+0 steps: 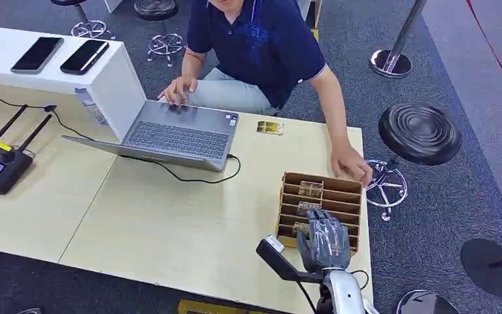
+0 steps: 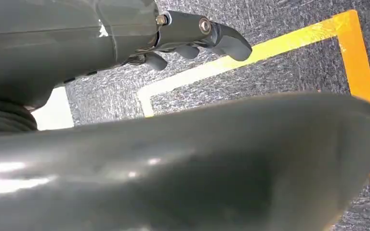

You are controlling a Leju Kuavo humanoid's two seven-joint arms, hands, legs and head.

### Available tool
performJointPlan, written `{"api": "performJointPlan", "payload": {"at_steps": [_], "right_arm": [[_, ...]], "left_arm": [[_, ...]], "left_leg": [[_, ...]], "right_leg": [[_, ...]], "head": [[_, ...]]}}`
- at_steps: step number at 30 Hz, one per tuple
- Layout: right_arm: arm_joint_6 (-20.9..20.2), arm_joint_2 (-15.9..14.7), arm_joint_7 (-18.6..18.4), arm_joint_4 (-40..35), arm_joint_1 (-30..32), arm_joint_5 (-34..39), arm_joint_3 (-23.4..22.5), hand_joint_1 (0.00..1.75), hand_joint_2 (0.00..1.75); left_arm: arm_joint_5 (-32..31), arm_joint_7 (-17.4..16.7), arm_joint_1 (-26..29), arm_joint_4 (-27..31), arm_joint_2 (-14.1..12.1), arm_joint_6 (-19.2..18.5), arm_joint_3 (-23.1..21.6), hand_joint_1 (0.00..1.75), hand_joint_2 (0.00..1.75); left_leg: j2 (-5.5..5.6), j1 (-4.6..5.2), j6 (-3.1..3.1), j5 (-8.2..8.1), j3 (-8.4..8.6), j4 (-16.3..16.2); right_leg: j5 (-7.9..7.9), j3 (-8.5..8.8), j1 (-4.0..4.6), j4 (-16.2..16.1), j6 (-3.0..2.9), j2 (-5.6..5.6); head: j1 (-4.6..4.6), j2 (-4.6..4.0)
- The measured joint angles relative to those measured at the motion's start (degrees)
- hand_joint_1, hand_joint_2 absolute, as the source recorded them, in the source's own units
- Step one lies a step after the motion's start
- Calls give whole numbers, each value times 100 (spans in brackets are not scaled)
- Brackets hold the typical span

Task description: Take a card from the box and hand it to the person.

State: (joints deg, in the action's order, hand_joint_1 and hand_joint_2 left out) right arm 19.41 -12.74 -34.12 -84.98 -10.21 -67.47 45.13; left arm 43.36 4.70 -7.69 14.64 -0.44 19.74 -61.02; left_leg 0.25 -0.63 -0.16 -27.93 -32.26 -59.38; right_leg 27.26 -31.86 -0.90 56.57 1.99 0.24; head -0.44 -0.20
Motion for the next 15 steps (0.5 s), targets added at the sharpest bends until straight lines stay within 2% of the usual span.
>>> {"api": "performJointPlan", "payload": {"at_steps": [5, 15], "right_arm": [[22, 0, 15, 70, 24, 79, 2, 86, 175], [85, 7, 42, 186, 40, 236, 7, 94, 175]], "left_arm": [[2, 0, 0, 0, 0, 2, 0, 0, 0], [2, 2, -1, 0, 0, 2, 0, 0, 0]], "left_leg": [[0, 0, 0, 0, -1, 0], [0, 0, 0, 0, -1, 0]], "right_leg": [[0, 0, 0, 0, 0, 0], [0, 0, 0, 0, 0, 0]], "head": [[0, 0], [0, 0]]}}
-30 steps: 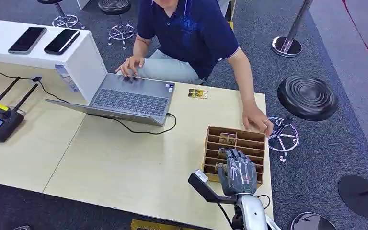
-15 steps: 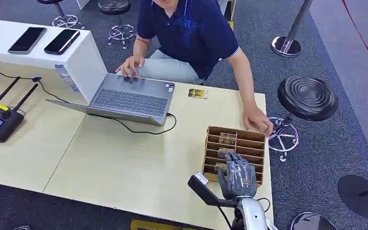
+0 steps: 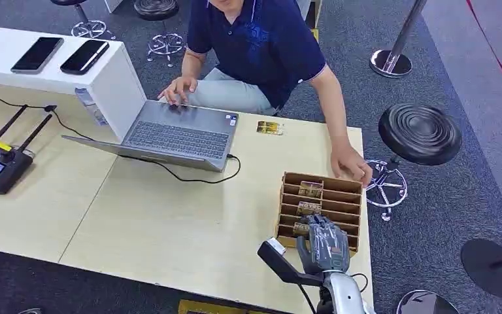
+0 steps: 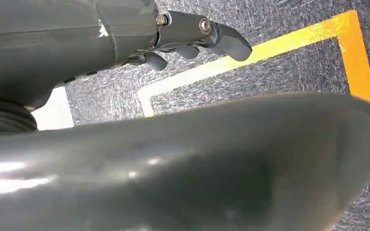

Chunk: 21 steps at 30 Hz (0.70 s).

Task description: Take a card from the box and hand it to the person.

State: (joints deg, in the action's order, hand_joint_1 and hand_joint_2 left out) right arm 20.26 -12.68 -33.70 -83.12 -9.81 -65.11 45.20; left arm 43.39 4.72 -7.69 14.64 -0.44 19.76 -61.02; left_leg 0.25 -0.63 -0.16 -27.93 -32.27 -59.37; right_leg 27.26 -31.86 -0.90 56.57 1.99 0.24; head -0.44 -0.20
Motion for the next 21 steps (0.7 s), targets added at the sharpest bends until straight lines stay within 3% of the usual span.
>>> {"api": "performJointPlan", "payload": {"at_steps": [1, 5, 8, 16, 18, 21], "right_arm": [[4, 0, 2, 11, 0, 4, 0, 91, 175], [7, 0, 0, 57, 0, 13, 2, 106, 175], [13, 0, 0, 74, -3, 13, 2, 136, 175], [42, 4, 0, 85, -8, 15, 4, 155, 175], [57, 4, -2, 85, -8, 15, 4, 175, 175], [76, 9, -4, 85, -7, 17, 4, 175, 175]], "left_arm": [[0, 0, 0, 0, 0, 0, 0, 0, 0], [0, 0, 0, 0, 0, 0, 0, 0, 0], [0, -2, 0, 0, 0, 0, 0, 0, 0], [0, 11, 0, 2, 0, 0, 0, 0, 0], [-7, 72, 0, 2, 0, 11, -2, 0, 0], [-42, 94, -1, 0, 2, 50, -2, 0, 0]], "left_leg": [[0, 0, 0, 0, 0, 0], [0, 0, 0, 0, 0, 0], [0, 0, 0, 0, 0, 0], [0, 0, 0, 0, 0, 0], [0, 0, 0, 0, 0, 0], [0, 0, 0, 0, 1, 0]], "right_leg": [[0, 0, 0, 0, 0, 0], [0, 0, 0, 0, 0, 0], [0, 0, 0, 0, 0, 0], [0, 0, 0, 0, 0, 0], [0, 0, 0, 0, 0, 0], [0, 1, 0, 0, 0, 0]], "head": [[0, 0], [0, 0], [0, 0], [0, 0], [2, 0], [0, 0]]}}
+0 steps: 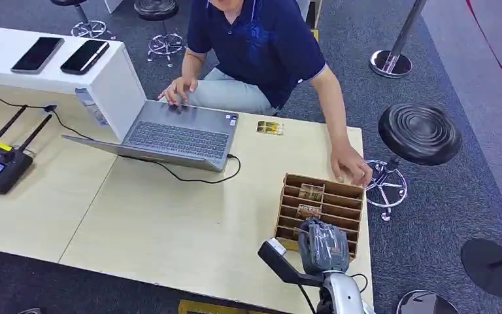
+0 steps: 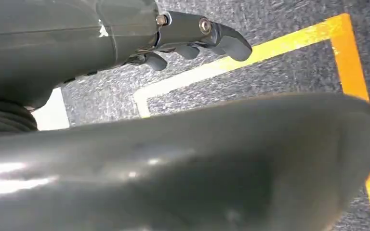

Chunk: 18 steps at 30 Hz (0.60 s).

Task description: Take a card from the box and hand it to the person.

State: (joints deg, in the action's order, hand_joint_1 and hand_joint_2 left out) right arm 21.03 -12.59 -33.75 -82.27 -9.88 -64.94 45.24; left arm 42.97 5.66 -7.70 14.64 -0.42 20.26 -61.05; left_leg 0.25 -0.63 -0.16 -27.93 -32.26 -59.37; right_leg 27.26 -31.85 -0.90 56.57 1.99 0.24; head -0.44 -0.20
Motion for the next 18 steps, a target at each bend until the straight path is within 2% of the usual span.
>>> {"api": "performJointPlan", "payload": {"at_steps": [6, 18], "right_arm": [[46, 7, -24, 2, 0, 2, 0, 175, 175], [269, -13, -7, -183, -101, -37, -39, 175, 175]], "left_arm": [[-87, -55, -2, 0, -2, 240, 0, 0, 0], [-54, -87, -2, 0, -2, 122, 0, 0, 0]], "left_leg": [[0, 0, 0, 0, 0, 0], [0, 0, 0, 1, 0, 0]], "right_leg": [[0, 0, 0, 0, 0, 0], [-1, 0, 0, 0, 0, -1]], "head": [[0, 0], [0, 0]]}}
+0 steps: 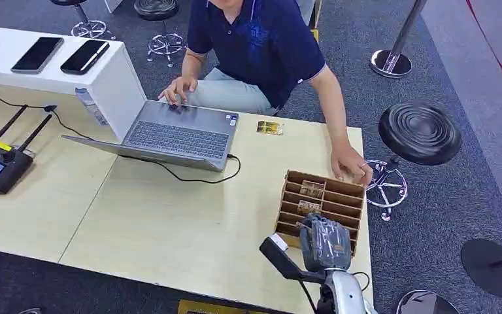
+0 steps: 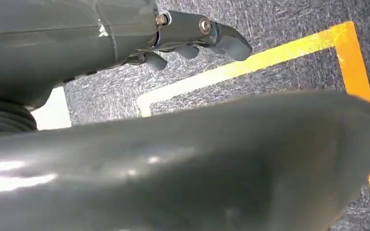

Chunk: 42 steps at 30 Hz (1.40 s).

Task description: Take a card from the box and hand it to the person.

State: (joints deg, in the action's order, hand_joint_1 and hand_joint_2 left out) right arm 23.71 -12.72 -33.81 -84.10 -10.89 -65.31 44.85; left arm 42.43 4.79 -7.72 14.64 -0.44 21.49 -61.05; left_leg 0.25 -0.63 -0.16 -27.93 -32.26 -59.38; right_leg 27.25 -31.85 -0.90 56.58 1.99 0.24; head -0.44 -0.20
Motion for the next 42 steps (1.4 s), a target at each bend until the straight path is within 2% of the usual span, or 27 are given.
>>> {"api": "performJointPlan", "payload": {"at_steps": [8, 15, 21, 28, 29, 35, 36, 37, 38, 39, 42], "right_arm": [[-13, -206, -68, -1077, -482, -186, -315, 175, 175], [212, -326, 6, -1893, -819, 23, -492, 175, 175], [280, -319, 264, -1883, -983, 535, -459, 175, 175], [289, -153, 490, -1403, -1046, 824, -345, 175, 175], [295, -125, 509, -1299, -1071, 839, -319, 175, 175], [326, 9, 568, -947, -1115, 846, -208, 175, 175], [326, 20, 568, -923, -1119, 844, -203, 155, 175], [326, 31, 568, -899, -1124, 841, -199, 155, 175], [328, 41, 566, -870, -1130, 839, -190, 66, 175], [334, 39, 562, -853, -1130, 837, -179, 0, 175], [387, 39, 553, -800, -1127, 828, -134, 0, 175]], "left_arm": [[0, 4, -1, 0, 0, -46, 0, 0, 0], [-26, 2, -5, 0, 0, -55, 0, 0, 0], [-39, -15, -46, 2, 0, -101, 0, 0, 0], [-129, -44, -115, 2, 0, -123, 0, 0, 0], [-131, -59, -119, 0, 0, -136, 0, 0, 175], [-260, -251, -136, 2, 0, -199, -20, 0, 175], [-267, -276, -138, 0, 0, -199, -20, 0, 175], [-267, -300, -137, 0, 0, -201, -22, 0, 175], [-254, -304, -137, 0, 0, -201, -22, 0, 0], [-208, -271, -136, 2, 0, -199, -22, 0, 0], [-179, -216, -135, 2, 0, -199, -20, 0, 0]], "left_leg": [[-1, 0, -1, 1, 1, -1], [-1, 0, -1, 1, 0, -1], [1, 0, -1, 1, -2, 0], [3, -1, -1, 1, -6, 0], [3, -1, -1, 1, -7, 0], [5, -1, -1, 1, -8, 0], [5, -1, -1, 1, -9, 0], [5, -1, -1, 1, -9, 0], [5, -1, -1, 1, -8, 0], [5, -1, -1, 1, -8, 0], [5, -1, -1, 1, -7, 0]], "right_leg": [[-1, 0, 0, 0, 0, 0], [0, -2, 0, 0, 0, -3], [0, 0, 0, 0, 0, 2], [0, -2, 0, 1, 0, 4], [0, -3, 0, 1, 0, 3], [0, -3, 0, 1, 0, 6], [1, -3, 0, 1, 0, 6], [0, -4, 0, 1, 0, 6], [0, -3, 0, 1, 0, 6], [0, -3, 0, 1, 0, 7], [0, -4, 0, 1, 0, 6]], "head": [[0, 0], [0, 0], [0, 0], [0, 0], [-2, 0], [0, 0], [2, 0], [0, 0], [0, 0], [0, 0], [0, 0]]}}
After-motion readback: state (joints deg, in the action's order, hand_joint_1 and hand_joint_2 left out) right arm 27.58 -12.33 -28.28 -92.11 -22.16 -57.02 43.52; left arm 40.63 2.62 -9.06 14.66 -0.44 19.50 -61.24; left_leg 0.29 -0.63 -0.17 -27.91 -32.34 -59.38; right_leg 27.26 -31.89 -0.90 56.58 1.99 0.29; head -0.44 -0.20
